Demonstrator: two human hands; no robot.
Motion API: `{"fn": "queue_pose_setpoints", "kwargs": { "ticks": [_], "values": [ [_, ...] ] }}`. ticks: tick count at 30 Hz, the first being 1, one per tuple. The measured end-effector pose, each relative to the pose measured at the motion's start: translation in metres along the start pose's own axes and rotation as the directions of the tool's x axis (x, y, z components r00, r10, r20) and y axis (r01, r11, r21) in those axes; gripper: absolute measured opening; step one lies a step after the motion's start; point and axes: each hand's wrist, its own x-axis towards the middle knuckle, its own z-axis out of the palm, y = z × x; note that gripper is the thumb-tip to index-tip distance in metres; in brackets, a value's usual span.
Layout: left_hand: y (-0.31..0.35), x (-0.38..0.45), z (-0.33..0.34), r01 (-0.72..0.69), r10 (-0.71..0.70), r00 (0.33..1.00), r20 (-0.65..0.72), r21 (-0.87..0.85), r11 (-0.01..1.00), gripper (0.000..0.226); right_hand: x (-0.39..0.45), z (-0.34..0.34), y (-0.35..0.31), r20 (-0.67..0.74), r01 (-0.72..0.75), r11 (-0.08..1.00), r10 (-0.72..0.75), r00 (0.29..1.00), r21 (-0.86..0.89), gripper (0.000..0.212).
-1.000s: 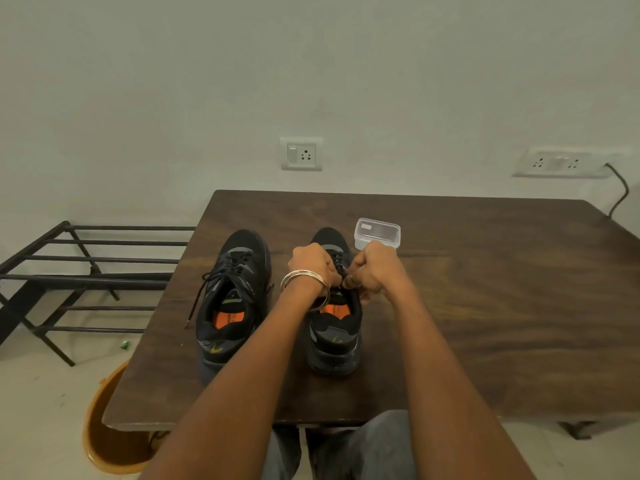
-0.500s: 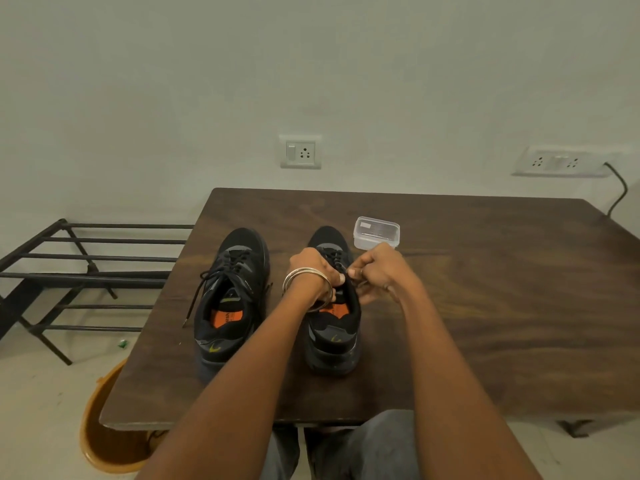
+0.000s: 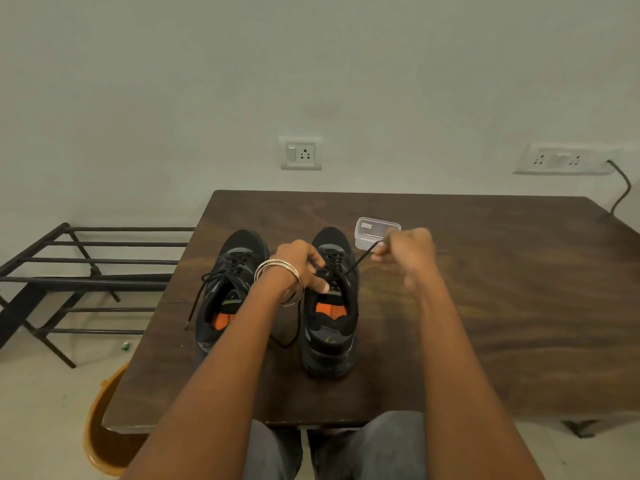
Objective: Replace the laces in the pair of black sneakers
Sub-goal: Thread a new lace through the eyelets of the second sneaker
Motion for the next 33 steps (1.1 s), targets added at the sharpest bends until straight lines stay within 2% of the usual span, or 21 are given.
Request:
{"fn": "queue_pose_setpoints", "kwargs": {
  "ticks": [2, 3, 4, 5, 6, 7, 8, 9, 10, 11, 12, 13, 15, 18, 22, 25, 27, 28, 30, 31, 33],
  "values": [
    [-0.003, 0.0, -0.002, -0.023, 0.022, 1.0, 0.016, 0.056, 0.998, 0.047, -0.001, -0.009, -0.01, -0.101, 0.018, 0.938, 0.018, 0.995, 0.346, 0.016],
    [-0.005, 0.001, -0.003, -0.026, 0.024, 0.999, 0.024, 0.084, 0.996, 0.052, -0.002, -0.013, -0.015, -0.129, 0.031, 0.845, 0.045, 0.991, 0.533, 0.017],
    [-0.005, 0.001, -0.003, -0.028, 0.024, 0.999, 0.033, 0.109, 0.994, 0.056, -0.002, -0.016, -0.019, -0.158, 0.057, 0.743, 0.066, 0.985, 0.667, 0.019],
    [-0.006, 0.001, -0.002, -0.03, 0.025, 0.999, 0.04, 0.127, 0.991, 0.059, -0.001, -0.018, -0.02, -0.208, 0.099, 0.692, 0.075, 0.975, 0.715, 0.019],
    [-0.007, 0.002, -0.001, -0.03, 0.025, 0.999, 0.043, 0.145, 0.989, 0.061, 0.0, -0.02, -0.019, -0.279, 0.148, 0.738, 0.056, 0.959, 0.658, 0.019],
    [-0.008, 0.003, -0.001, -0.033, 0.027, 0.999, 0.038, 0.168, 0.985, 0.063, 0.003, -0.021, -0.015, -0.34, 0.185, 0.849, -0.007, 0.94, 0.495, 0.02],
    [-0.008, 0.004, 0.0, -0.032, 0.027, 0.999, 0.029, 0.203, 0.979, 0.066, 0.006, -0.02, -0.011, -0.35, 0.198, 0.956, -0.113, 0.93, 0.218, 0.022],
    [-0.009, 0.005, 0.0, -0.026, 0.022, 1.0, 0.017, 0.246, 0.969, 0.068, 0.008, -0.017, -0.007, -0.281, 0.185, 0.973, -0.216, 0.935, -0.135, 0.021],
    [-0.01, 0.005, 0.0, -0.015, 0.014, 1.0, 0.005, 0.284, 0.959, 0.07, 0.009, -0.013, -0.002, -0.149, 0.17, 0.882, -0.258, 0.955, -0.44, 0.017],
    [-0.01, 0.005, 0.001, -0.002, 0.003, 1.0, -0.002, 0.303, 0.953, 0.072, 0.008, -0.007, 0.001, -0.019, 0.161, 0.743, -0.228, 0.974, -0.65, 0.012],
    [-0.011, 0.005, 0.001, 0.008, -0.008, 1.0, -0.001, 0.306, 0.952, 0.074, 0.004, -0.001, 0.003, 0.092, 0.171, 0.629, -0.157, 0.983, -0.759, 0.009],
    [-0.011, 0.005, 0.001, 0.013, -0.015, 1.0, 0.004, 0.306, 0.952, 0.076, 0.002, 0.005, 0.005, 0.177, 0.193, 0.585, -0.086, 0.98, -0.788, 0.009],
    [-0.013, 0.006, 0.002, 0.014, -0.019, 1.0, 0.014, 0.295, 0.956, 0.08, 0.003, 0.018, 0.01, 0.321, 0.244, 0.657, -0.004, 0.947, -0.713, 0.004],
    [-0.016, 0.007, 0.002, 0.003, -0.015, 0.998, 0.055, 0.207, 0.978, 0.086, 0.005, 0.024, 0.013, 0.437, 0.305, 0.72, -0.002, 0.9, -0.623, 0.022],
    [-0.014, 0.005, 0.004, -0.003, -0.007, 0.995, 0.1, 0.096, 0.995, 0.086, 0.01, 0.014, 0.012, 0.342, 0.254, 0.729, -0.03, 0.939, -0.636, 0.019],
    [-0.014, 0.005, 0.005, -0.001, -0.007, 0.995, 0.098, 0.079, 0.997, 0.087, 0.015, -0.005, 0.014, 0.083, 0.094, 0.698, -0.05, 0.995, -0.71, 0.008],
    [-0.013, 0.004, 0.004, 0.0, -0.008, 0.995, 0.101, 0.079, 0.997, 0.084, 0.015, -0.018, 0.016, -0.098, -0.038, 0.668, -0.053, 0.994, -0.744, 0.002],
    [-0.013, 0.004, 0.004, -0.001, -0.007, 0.995, 0.1, 0.078, 0.997, 0.081, 0.015, -0.022, 0.017, -0.138, -0.081, 0.629, -0.042, 0.99, -0.773, 0.005],
    [-0.012, 0.003, 0.003, -0.007, 0.0, 0.996, 0.094, 0.071, 0.997, 0.074, 0.013, -0.022, 0.018, -0.14, -0.103, 0.569, -0.021, 0.99, -0.816, 0.007],
    [-0.012, 0.003, 0.002, -0.01, 0.003, 0.996, 0.089, 0.069, 0.998, 0.069, 0.013, -0.019, 0.017, -0.099, -0.065, 0.577, -0.027, 0.995, -0.814, 0.007],
    [-0.012, 0.003, 0.002, -0.013, 0.009, 0.998, 0.067, 0.061, 0.998, 0.057, 0.016, -0.009, 0.019, 0.061, 0.072, 0.673, -0.04, 0.997, -0.736, 0.007]
  ]
}}
